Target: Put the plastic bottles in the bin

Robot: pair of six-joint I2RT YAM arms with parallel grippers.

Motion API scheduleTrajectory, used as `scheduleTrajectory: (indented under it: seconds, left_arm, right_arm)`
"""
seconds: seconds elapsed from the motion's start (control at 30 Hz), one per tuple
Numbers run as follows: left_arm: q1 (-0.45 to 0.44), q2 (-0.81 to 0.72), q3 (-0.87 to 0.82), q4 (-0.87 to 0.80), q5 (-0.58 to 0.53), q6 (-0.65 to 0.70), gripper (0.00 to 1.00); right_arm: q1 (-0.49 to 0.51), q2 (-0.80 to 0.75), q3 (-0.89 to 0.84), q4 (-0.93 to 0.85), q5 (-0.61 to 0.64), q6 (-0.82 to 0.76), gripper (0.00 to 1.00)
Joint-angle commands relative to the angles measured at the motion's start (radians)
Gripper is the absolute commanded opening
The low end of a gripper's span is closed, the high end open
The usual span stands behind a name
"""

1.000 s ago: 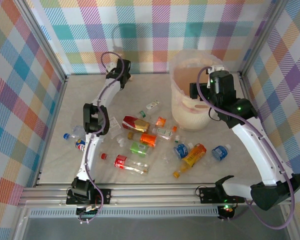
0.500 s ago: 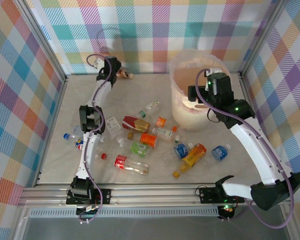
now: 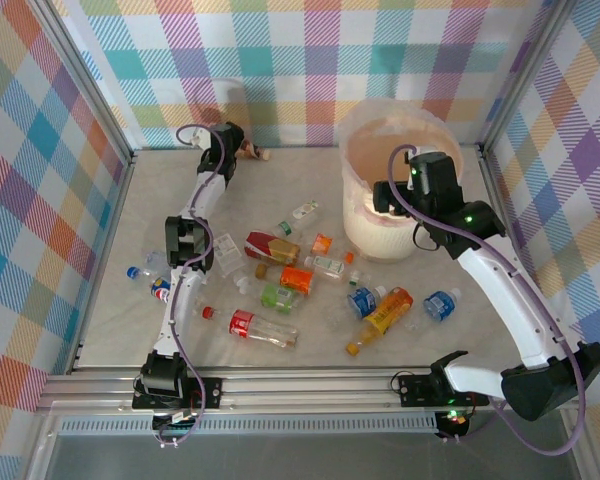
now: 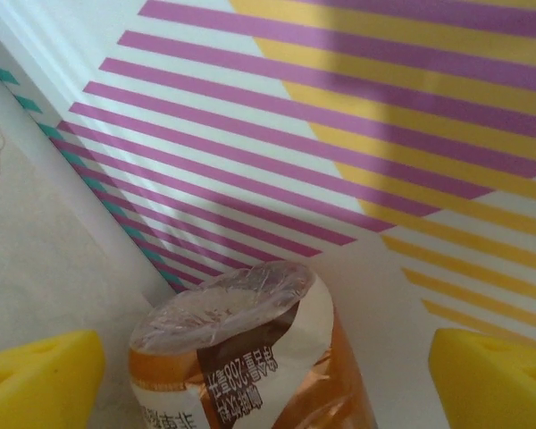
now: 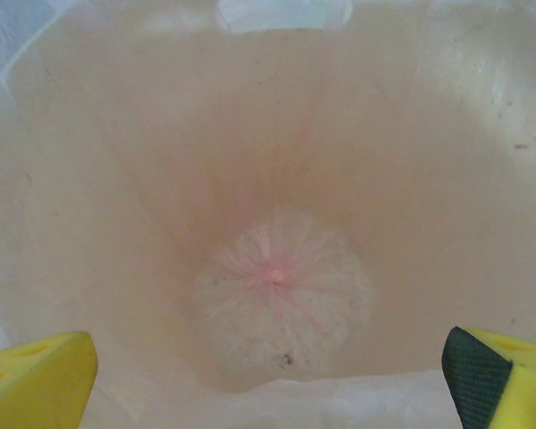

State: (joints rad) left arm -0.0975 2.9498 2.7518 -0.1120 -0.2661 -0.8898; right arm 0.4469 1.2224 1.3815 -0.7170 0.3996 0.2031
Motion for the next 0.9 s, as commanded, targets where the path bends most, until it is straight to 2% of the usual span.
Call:
scheduleTrajectory:
  seconds: [0.0, 0.2, 0.37, 0.6, 0.87]
  left_arm:
    - [-0.001, 0.016, 0.025, -0.055, -0.009, 0.015, 0.85]
    - [-0.009, 0.005, 0.023, -0.153, 0.046, 0.06, 0.68]
    - [-0.012, -0.018, 0.019, -0.158, 0.094, 0.07, 0.5]
    - [-0.013, -0.089, 0.004, -0.258, 0.145, 0.124, 0.38]
    - [-0.015, -0.208, -0.107, -0.258, 0.25, 0.151, 0.09]
  right_arm:
    - [0.003, -0.006, -0.001, 0.005, -0.002, 0.013, 1.0]
    - [0.003, -0.008, 0.005, 0.034, 0.005, 0.01, 1.0]
    - [0.002, -0.001, 0.011, 0.039, -0.004, 0.01, 1.0]
    - [0.003, -0.017, 0.006, 0.057, -0.002, 0.009, 1.0]
    - [0.003, -0.042, -0.001, 0.068, -0.007, 0.01, 1.0]
